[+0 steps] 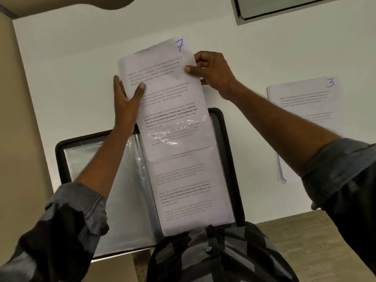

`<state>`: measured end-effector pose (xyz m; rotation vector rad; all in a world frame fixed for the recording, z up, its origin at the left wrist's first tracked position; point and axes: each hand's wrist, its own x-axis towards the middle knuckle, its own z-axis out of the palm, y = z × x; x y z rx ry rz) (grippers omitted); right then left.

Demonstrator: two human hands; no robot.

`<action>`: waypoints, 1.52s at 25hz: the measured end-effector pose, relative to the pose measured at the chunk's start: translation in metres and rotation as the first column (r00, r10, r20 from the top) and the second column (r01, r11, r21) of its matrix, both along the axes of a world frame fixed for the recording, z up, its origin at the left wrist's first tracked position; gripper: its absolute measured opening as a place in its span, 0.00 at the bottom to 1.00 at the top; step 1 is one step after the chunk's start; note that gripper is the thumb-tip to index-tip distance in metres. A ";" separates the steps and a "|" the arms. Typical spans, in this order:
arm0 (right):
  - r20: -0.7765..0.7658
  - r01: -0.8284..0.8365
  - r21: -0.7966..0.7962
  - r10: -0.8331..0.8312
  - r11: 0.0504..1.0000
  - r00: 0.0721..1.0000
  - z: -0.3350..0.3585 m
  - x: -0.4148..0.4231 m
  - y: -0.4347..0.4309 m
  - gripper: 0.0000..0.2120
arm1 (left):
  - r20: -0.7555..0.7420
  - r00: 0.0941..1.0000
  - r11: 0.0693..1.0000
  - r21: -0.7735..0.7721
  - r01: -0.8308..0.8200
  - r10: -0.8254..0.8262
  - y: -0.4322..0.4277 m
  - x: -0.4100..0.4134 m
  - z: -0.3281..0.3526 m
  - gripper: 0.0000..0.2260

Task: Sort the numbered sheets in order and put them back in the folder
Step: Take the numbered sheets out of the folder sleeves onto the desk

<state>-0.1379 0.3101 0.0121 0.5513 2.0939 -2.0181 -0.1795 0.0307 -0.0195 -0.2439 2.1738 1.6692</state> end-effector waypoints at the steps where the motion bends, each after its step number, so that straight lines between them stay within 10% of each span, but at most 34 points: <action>1: -0.017 0.032 -0.019 -0.032 0.999 0.999 0.003 -0.002 0.000 0.16 | 0.016 1.000 0.998 0.052 -0.017 0.016 -0.005 0.008 -0.001 0.39; 6: -0.070 0.107 0.012 -0.106 0.994 0.992 0.015 -0.008 0.003 0.14 | 0.083 0.994 0.980 0.179 -0.086 0.072 -0.008 0.042 0.003 0.15; 11: 0.035 0.070 0.127 -0.075 0.989 0.997 -0.005 0.033 -0.013 0.15 | 0.067 0.977 0.944 0.254 -0.212 0.202 -0.001 0.043 0.020 0.15; 22: -0.303 0.317 0.152 -0.261 0.936 0.917 0.119 0.072 -0.008 0.12 | -0.145 0.986 0.912 0.411 -0.013 0.080 0.021 0.020 0.126 0.15; 38: -0.121 0.536 0.102 -0.525 0.838 0.843 0.125 0.324 0.111 0.08 | 0.008 0.951 0.907 0.303 0.292 -0.308 0.146 0.233 0.117 0.07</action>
